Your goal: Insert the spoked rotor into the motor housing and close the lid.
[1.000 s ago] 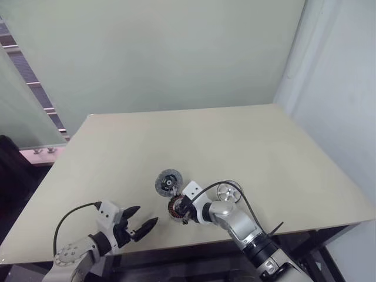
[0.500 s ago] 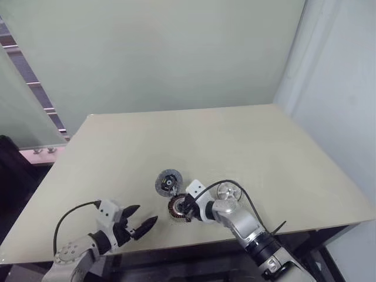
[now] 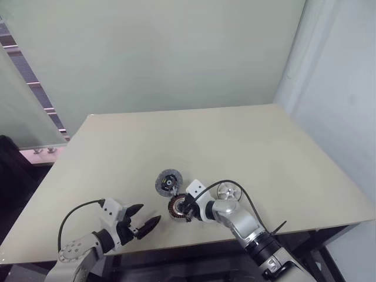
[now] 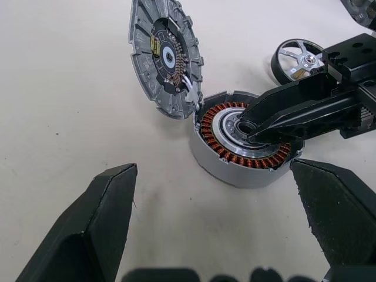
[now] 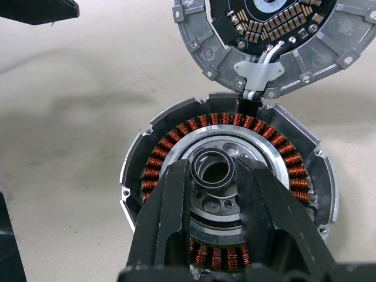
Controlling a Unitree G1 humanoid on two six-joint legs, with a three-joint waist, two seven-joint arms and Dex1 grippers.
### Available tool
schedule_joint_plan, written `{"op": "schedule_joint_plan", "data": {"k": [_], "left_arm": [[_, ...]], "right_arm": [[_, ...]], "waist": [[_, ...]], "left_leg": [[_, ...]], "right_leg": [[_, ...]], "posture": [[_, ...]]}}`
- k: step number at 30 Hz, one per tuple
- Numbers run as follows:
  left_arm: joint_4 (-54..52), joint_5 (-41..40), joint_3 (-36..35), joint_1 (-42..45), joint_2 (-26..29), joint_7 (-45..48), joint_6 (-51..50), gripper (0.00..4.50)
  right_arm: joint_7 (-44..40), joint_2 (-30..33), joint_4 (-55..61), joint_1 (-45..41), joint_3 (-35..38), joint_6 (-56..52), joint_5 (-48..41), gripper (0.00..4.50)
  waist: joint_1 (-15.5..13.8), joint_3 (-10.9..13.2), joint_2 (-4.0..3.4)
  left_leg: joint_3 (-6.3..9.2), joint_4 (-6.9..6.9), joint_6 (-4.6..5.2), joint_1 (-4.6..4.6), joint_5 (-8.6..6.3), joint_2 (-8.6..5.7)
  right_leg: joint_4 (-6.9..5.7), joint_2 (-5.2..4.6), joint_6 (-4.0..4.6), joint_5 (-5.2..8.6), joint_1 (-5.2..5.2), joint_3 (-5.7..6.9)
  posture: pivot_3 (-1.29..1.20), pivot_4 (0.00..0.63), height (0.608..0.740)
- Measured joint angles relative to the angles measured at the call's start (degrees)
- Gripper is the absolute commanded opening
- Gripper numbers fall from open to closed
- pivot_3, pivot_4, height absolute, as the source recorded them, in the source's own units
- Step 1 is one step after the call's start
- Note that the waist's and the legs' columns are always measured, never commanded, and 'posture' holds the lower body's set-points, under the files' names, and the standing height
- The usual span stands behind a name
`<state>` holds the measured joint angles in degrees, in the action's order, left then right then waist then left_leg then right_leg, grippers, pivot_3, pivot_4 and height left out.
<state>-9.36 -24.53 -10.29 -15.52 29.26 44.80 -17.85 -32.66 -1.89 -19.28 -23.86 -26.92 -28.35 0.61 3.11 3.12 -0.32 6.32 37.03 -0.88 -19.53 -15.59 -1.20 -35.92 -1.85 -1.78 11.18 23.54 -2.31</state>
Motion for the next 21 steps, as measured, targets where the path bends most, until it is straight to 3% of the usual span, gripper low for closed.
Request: {"op": "schedule_joint_plan", "data": {"k": [21], "left_arm": [[0.2, 0.2, 0.7, 0.2, 0.0, 0.3, 0.0, 4.5]], "right_arm": [[0.0, 0.6, 1.9, -0.1, 0.6, -1.5, 0.1, 0.8]], "waist": [[0.0, 0.0, 0.0]], "left_leg": [[0.0, -0.03, 0.0, -0.01, 0.0, 0.0]], "right_leg": [[0.0, 0.0, 0.0, 0.0, 0.03, 0.01]], "posture": [[0.0, 0.0, 0.74]]}}
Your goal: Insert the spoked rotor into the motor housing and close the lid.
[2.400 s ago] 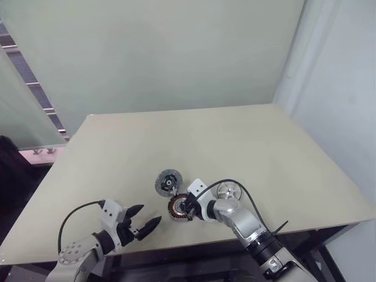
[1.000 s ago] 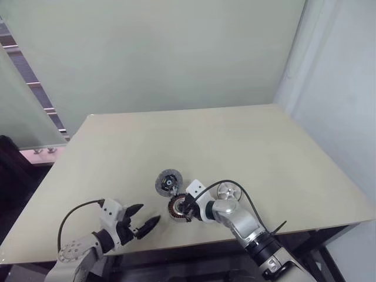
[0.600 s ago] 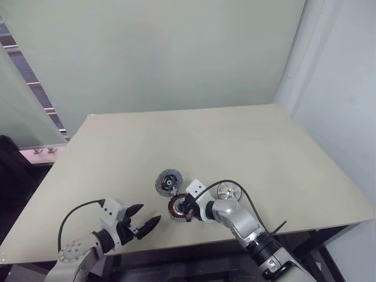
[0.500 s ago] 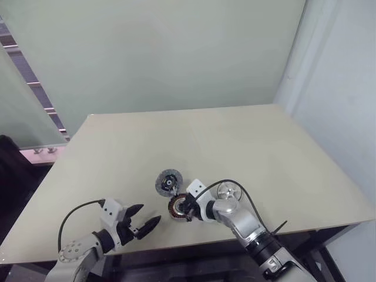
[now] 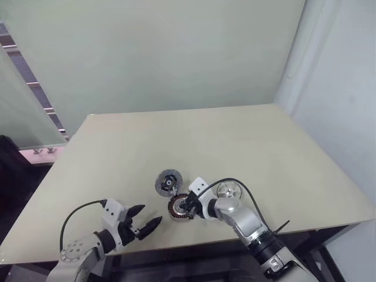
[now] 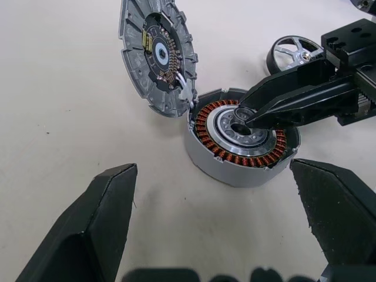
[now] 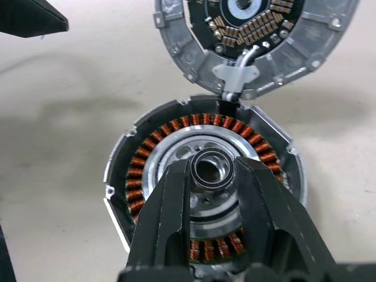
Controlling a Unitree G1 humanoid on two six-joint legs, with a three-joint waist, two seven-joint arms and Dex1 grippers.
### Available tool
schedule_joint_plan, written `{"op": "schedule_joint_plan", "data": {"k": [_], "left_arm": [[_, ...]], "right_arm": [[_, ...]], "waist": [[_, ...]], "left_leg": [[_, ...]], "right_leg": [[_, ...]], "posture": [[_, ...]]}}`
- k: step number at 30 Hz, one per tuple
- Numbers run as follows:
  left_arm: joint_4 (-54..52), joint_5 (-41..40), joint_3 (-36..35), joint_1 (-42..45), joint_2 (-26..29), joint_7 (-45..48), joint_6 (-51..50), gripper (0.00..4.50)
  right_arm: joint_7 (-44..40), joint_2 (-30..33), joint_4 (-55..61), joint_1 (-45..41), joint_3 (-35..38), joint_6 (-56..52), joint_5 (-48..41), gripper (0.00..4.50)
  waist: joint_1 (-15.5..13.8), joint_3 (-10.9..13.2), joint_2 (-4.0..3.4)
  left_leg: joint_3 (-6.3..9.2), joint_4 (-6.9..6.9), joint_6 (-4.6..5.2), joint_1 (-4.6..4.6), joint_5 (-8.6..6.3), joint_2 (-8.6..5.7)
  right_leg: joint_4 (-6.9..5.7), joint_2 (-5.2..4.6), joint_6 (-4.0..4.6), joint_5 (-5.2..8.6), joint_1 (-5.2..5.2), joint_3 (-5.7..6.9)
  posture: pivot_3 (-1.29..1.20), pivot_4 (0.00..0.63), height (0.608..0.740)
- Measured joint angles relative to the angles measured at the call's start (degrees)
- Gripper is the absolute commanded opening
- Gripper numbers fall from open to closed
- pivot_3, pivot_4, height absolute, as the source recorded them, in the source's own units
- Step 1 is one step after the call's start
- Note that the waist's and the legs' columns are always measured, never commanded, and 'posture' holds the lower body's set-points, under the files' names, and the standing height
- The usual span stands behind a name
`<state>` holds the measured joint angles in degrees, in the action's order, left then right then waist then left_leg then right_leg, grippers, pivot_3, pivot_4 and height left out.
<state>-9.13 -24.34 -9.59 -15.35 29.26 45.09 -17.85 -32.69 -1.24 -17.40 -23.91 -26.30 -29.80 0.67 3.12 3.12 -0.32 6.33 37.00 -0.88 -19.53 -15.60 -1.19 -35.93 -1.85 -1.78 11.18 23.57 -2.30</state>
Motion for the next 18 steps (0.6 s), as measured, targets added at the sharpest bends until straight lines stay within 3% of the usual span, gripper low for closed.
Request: {"op": "schedule_joint_plan", "data": {"k": [18], "left_arm": [[0.0, 0.1, 0.0, 0.0, 0.0, 0.0, 0.0, 4.5]], "right_arm": [[0.0, -0.1, -0.5, 0.0, -1.0, 0.0, 0.0, 0.8]], "waist": [[0.0, 0.0, 0.0]], "left_leg": [[0.0, 0.0, 0.0, 0.0, 0.0, 0.0]], "right_leg": [[0.0, 0.0, 0.0, 0.0, 0.0, 0.0]], "posture": [[0.0, 0.0, 0.74]]}}
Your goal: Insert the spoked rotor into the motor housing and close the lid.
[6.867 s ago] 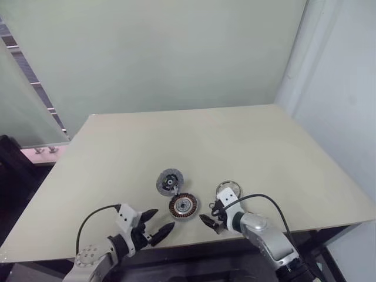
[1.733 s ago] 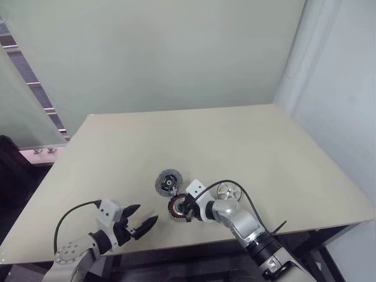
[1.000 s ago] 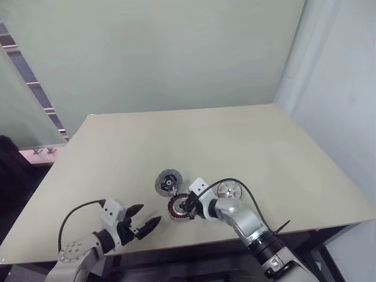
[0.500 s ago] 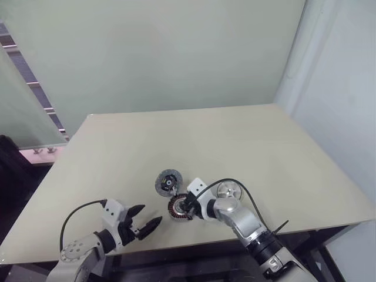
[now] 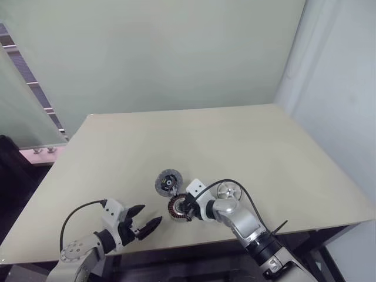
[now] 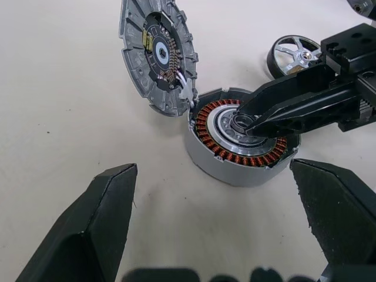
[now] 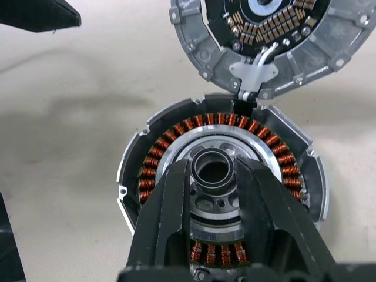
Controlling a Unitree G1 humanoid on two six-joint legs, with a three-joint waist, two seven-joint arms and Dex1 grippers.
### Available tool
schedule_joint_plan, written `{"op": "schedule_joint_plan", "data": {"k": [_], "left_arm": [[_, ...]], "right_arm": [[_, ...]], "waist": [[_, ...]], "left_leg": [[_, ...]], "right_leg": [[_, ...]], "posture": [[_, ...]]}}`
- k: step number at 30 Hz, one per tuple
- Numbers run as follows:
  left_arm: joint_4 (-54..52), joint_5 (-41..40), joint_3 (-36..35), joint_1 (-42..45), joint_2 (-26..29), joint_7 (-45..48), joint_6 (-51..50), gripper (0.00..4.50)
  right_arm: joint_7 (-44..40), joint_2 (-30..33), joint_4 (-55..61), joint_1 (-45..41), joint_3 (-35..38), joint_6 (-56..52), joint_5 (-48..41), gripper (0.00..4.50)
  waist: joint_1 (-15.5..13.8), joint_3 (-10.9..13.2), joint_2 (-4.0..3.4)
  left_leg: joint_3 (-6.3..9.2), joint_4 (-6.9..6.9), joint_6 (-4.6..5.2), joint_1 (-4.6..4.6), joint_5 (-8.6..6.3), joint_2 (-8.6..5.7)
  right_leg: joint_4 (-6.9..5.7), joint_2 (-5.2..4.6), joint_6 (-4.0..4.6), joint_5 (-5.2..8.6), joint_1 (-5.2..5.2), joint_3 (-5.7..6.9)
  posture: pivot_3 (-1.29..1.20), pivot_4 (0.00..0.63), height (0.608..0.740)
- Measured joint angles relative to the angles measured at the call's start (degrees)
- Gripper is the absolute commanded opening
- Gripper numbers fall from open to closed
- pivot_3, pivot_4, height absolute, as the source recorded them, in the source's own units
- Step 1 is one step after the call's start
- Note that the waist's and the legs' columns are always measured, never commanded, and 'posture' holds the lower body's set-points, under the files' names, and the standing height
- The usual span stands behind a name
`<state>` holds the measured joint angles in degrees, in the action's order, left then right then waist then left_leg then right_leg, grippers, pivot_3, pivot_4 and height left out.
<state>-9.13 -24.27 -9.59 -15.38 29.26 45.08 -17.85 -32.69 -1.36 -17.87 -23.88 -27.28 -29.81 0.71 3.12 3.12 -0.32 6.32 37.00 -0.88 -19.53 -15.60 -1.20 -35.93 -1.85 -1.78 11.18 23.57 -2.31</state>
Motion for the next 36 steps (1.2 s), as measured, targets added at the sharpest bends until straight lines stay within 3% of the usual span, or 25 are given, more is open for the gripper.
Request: {"op": "schedule_joint_plan", "data": {"k": [36], "left_arm": [[0.0, 0.1, 0.3, 0.3, 0.0, 0.0, 0.0, 4.5]], "right_arm": [[0.2, 0.1, -0.5, 0.0, 0.0, 0.8, 0.6, 0.8]], "waist": [[0.0, 0.0, 0.0]], "left_leg": [[0.0, 0.01, 0.0, 0.01, 0.0, 0.0]], "right_leg": [[0.0, 0.0, 0.0, 0.0, -0.01, 0.0]], "posture": [[0.0, 0.0, 0.74]]}}
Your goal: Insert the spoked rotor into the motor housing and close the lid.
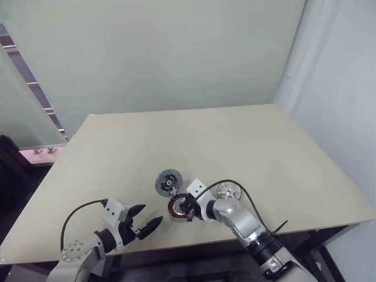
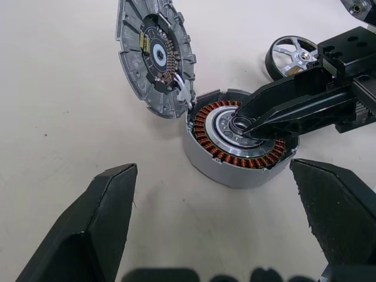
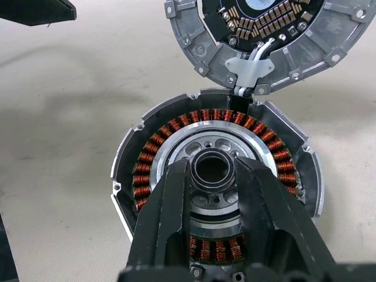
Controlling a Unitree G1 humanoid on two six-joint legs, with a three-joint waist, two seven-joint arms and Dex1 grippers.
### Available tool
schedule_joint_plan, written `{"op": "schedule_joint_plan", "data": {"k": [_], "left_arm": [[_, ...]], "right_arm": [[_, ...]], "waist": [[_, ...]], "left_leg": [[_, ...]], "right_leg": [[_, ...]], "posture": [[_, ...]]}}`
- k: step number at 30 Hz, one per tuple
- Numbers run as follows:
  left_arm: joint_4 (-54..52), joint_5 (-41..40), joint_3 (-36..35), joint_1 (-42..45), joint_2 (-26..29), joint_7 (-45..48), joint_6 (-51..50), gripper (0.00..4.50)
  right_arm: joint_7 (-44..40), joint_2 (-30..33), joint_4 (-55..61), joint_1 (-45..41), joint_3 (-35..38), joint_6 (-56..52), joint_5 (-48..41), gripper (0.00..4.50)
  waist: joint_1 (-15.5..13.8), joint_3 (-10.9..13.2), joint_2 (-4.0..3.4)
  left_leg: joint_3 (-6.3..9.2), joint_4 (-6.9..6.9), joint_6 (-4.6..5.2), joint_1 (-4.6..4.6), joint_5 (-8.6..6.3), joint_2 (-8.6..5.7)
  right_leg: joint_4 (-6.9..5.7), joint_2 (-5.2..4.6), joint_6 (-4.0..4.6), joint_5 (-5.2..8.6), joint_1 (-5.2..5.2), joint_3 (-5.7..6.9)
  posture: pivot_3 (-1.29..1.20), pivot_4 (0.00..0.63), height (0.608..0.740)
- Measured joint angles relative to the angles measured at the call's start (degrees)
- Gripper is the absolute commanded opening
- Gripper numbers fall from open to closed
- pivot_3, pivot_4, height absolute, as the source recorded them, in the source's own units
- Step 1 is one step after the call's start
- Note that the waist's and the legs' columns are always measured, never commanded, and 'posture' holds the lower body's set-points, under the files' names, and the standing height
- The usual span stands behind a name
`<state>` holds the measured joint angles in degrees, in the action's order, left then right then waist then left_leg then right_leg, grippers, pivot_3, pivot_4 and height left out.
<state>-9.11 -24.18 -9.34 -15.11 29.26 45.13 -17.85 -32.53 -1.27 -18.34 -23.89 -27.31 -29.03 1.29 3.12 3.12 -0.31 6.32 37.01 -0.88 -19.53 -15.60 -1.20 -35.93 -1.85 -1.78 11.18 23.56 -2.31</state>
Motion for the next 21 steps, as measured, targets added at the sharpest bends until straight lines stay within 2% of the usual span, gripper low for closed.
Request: {"op": "schedule_joint_plan", "data": {"k": [10, 20, 21], "left_arm": [[0.0, 0.0, 0.0, 0.0, 0.0, 0.0, 0.0, 4.5], [0.0, 0.0, 0.0, 0.0, 0.0, 0.0, 0.0, 4.5], [0.0, 0.0, 0.0, 0.0, 0.0, 0.0, 0.0, 4.5]], "right_arm": [[0.4, -0.1, -0.2, 0.0, 0.0, 0.2, 0.0, 0.8], [-0.2, -0.2, 0.9, 0.5, -0.1, -0.5, -0.4, 4.28], [-0.2, -0.3, 1.3, 0.8, 0.0, -0.9, -0.7, 4.15]], "waist": [[0.0, 0.0, 0.0], [-0.1, 0.0, 0.01], [-0.1, 0.0, 0.0]], "left_leg": [[0.0, 0.0, 0.0, 0.0, 0.0, 0.0], [0.0, 0.03, 0.0, 0.0, 0.0, 0.0], [0.0, 0.03, 0.0, 0.0, 0.0, 0.0]], "right_leg": [[0.0, 0.0, 0.0, 0.0, 0.0, 0.0], [0.01, 0.0, 0.0, 0.0, -0.02, -0.01], [0.0, 0.0, 0.0, 0.0, -0.02, 0.0]], "posture": [[0.0, 0.0, 0.74], [0.0, 0.0, 0.74], [0.0, 0.0, 0.74]]}}
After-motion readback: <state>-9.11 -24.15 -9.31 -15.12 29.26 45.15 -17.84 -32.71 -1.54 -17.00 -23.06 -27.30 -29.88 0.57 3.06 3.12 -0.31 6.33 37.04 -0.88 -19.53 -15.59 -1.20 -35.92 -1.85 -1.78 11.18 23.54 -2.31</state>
